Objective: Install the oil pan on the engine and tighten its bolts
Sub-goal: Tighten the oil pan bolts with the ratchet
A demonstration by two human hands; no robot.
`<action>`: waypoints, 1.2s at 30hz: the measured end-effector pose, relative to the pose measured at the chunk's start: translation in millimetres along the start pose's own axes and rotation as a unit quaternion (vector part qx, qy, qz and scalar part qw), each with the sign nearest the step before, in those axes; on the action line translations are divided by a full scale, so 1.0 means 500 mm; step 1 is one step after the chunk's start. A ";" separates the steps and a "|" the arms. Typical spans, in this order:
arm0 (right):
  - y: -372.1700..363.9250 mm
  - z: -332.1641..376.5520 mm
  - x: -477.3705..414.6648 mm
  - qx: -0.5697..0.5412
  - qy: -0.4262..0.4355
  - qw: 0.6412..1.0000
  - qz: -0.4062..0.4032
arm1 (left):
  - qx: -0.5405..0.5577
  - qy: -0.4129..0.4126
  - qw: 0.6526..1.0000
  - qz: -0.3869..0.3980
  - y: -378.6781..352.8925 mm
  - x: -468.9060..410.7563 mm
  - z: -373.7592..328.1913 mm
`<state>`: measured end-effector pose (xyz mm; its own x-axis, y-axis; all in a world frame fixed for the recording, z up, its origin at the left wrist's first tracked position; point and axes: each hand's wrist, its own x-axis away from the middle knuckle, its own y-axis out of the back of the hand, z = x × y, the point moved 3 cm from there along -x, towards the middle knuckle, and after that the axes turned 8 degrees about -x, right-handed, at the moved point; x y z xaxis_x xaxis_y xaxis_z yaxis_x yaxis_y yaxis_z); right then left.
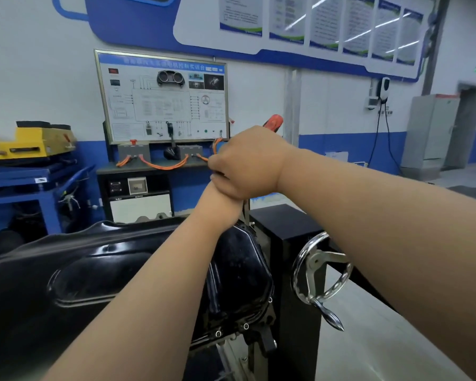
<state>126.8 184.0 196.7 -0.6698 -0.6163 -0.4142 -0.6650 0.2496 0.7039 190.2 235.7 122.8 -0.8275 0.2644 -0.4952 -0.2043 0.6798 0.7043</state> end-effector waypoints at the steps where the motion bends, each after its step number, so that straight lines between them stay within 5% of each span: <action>1: 0.001 0.000 0.003 -0.014 -0.004 1.000 0.008 | -0.019 -0.012 1.000 0.004 -0.002 0.006 -0.002; 5: -0.009 0.015 0.007 -0.092 -0.168 0.981 -0.030 | 0.013 -0.009 0.999 -0.046 0.003 0.014 0.015; 9: -0.029 0.000 -0.011 -0.292 -0.350 0.888 0.063 | -0.145 0.018 0.989 -0.036 0.012 0.008 0.016; 13: -0.012 -0.002 -0.014 -0.358 -0.274 0.889 0.085 | -0.157 -0.001 0.987 -0.043 0.010 0.014 0.008; 16: -0.004 0.009 -0.009 -0.236 -0.255 0.932 0.103 | -0.172 -0.012 0.985 -0.017 0.011 0.019 0.002; 21: -0.039 -0.008 0.009 -0.213 -0.310 0.924 -0.066 | -0.183 -0.041 0.982 -0.011 0.006 0.027 -0.003; 25: -0.036 0.000 0.032 -0.076 -0.159 0.973 -0.148 | -0.240 -0.087 0.967 0.018 -0.001 0.023 -0.002; 31: -0.022 -0.006 0.017 -0.043 0.025 0.995 -0.084 | -0.176 -0.080 0.981 0.019 0.003 0.017 -0.004; 36: -0.033 0.015 0.015 -0.138 -0.257 0.950 -0.113 | -0.072 -0.025 0.997 0.007 -0.006 0.000 0.017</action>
<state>130.3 181.0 177.6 -0.6400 -0.1667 -0.7500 -0.7468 -0.0948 0.6583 195.4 239.7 116.5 -0.8047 0.3095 -0.5067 -0.2684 0.5716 0.7754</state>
